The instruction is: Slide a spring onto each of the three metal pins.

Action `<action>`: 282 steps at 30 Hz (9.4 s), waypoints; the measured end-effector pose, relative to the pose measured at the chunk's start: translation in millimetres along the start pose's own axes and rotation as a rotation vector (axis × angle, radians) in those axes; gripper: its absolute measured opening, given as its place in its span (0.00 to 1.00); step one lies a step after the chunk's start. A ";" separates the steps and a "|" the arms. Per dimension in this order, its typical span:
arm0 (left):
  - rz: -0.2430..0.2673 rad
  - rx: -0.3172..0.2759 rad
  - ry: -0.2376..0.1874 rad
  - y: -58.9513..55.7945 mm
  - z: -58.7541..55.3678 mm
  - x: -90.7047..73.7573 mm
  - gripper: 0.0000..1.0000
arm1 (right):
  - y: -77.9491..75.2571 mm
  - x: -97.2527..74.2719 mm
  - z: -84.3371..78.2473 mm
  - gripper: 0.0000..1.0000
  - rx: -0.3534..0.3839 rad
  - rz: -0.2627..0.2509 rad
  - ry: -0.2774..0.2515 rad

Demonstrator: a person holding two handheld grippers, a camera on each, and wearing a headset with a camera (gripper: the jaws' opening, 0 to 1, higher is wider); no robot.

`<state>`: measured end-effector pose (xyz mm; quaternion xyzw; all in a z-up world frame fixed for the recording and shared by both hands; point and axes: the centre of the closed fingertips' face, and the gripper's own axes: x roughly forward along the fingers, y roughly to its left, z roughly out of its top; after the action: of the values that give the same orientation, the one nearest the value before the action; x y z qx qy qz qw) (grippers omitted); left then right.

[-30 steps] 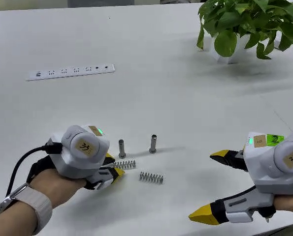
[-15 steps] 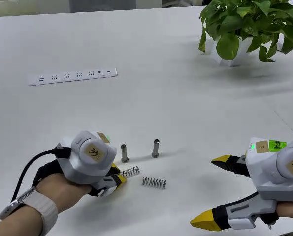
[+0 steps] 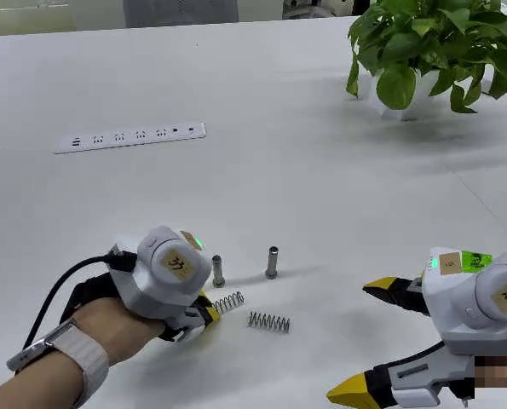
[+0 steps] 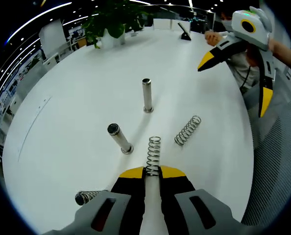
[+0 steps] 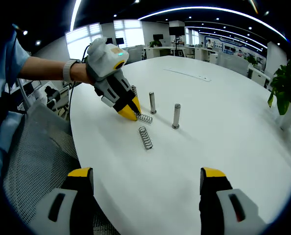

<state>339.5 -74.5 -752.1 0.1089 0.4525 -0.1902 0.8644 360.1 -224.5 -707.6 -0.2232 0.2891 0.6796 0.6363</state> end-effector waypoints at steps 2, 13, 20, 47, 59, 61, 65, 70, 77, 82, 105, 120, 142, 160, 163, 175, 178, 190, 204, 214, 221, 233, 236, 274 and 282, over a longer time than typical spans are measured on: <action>0.001 -0.009 -0.004 -1.1 -0.2 0.0 0.09 | 2.0 0.1 4.5 0.91 0.004 0.002 -0.016; 0.013 -0.079 -0.057 -8.2 -5.8 -4.3 0.09 | 13.3 5.7 7.4 0.90 0.001 0.018 -0.019; 0.005 -0.116 -0.090 -16.7 -11.5 -7.7 0.09 | 17.7 7.2 6.7 0.90 -0.004 0.025 -0.015; -0.054 -0.054 -0.273 -44.9 -9.3 -49.2 0.09 | 47.0 24.2 41.7 0.83 -0.034 0.145 -0.057; -0.137 0.002 -0.373 -66.4 11.4 -65.4 0.09 | 54.4 35.0 66.3 0.71 -0.117 0.223 -0.048; -0.147 0.010 -0.378 -68.6 12.5 -67.0 0.09 | 54.9 35.2 68.1 0.69 -0.126 0.230 -0.043; -0.169 0.026 -0.386 -73.1 13.7 -69.7 0.09 | 56.9 35.8 71.0 0.60 -0.141 0.248 -0.038; -0.203 0.055 -0.396 -76.3 9.8 -71.0 0.09 | 69.4 35.5 69.2 0.46 -0.163 0.318 -0.008; -0.236 0.069 -0.409 -79.0 8.5 -72.2 0.09 | 76.9 37.8 69.7 0.36 -0.189 0.345 -0.003; -0.258 0.107 -0.414 -82.5 7.1 -72.8 0.09 | 78.0 37.7 69.2 0.30 -0.202 0.367 -0.001; -0.300 0.151 -0.424 -92.5 4.8 -72.0 0.09 | 83.8 37.7 61.2 0.12 -0.229 0.416 0.027; -0.303 0.119 -0.402 -95.7 6.6 -66.7 0.09 | 87.3 33.0 71.3 0.12 -0.288 0.392 0.031; -0.308 0.102 -0.403 -102.4 14.3 -64.3 0.09 | 97.5 30.3 88.3 0.12 -0.431 0.373 0.052; -0.295 0.118 -0.429 -105.0 21.7 -63.8 0.09 | 92.2 36.1 74.5 0.19 -0.507 0.380 0.182; -0.302 0.124 -0.428 -107.9 22.6 -63.8 0.09 | 92.7 38.0 72.6 0.17 -0.508 0.392 0.194; -0.316 0.134 -0.431 -113.1 24.8 -63.4 0.09 | 97.8 41.2 61.3 0.14 -0.536 0.431 0.259; -0.321 0.140 -0.427 -114.8 23.5 -63.1 0.09 | 99.0 40.9 59.6 0.14 -0.539 0.437 0.268; -0.328 0.151 -0.407 -117.1 22.3 -61.5 0.09 | 102.0 41.2 57.4 0.13 -0.549 0.453 0.291; -0.320 0.112 -0.395 -115.8 22.5 -60.8 0.11 | 101.6 40.9 57.9 0.12 -0.550 0.456 0.296; -0.239 0.026 -0.449 -101.8 21.1 -62.8 0.23 | 100.7 43.3 60.7 0.12 -0.559 0.452 0.289; -0.162 -0.082 -0.474 -84.6 11.8 -69.7 0.37 | 97.3 43.4 62.5 0.12 -0.560 0.445 0.290; 0.006 -0.177 -0.480 -56.7 -6.9 -83.6 0.71 | 84.7 45.4 64.7 0.12 -0.605 0.427 0.315; 0.033 -0.200 -0.465 -52.0 -11.3 -84.8 0.81 | 77.1 47.4 68.9 0.12 -0.620 0.412 0.323; 0.164 -0.311 -0.508 -28.8 -23.1 -92.9 0.98 | 10.3 90.4 150.6 0.12 -0.932 0.340 0.473; 0.187 -0.349 -0.514 -15.0 -31.2 -92.8 0.96 | 2.8 102.8 150.1 0.12 -0.951 0.348 0.515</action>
<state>261.9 -55.4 -693.6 -0.0515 0.2331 -0.0507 0.9698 357.7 -47.3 -666.2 -0.5929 0.1297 0.7534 0.2532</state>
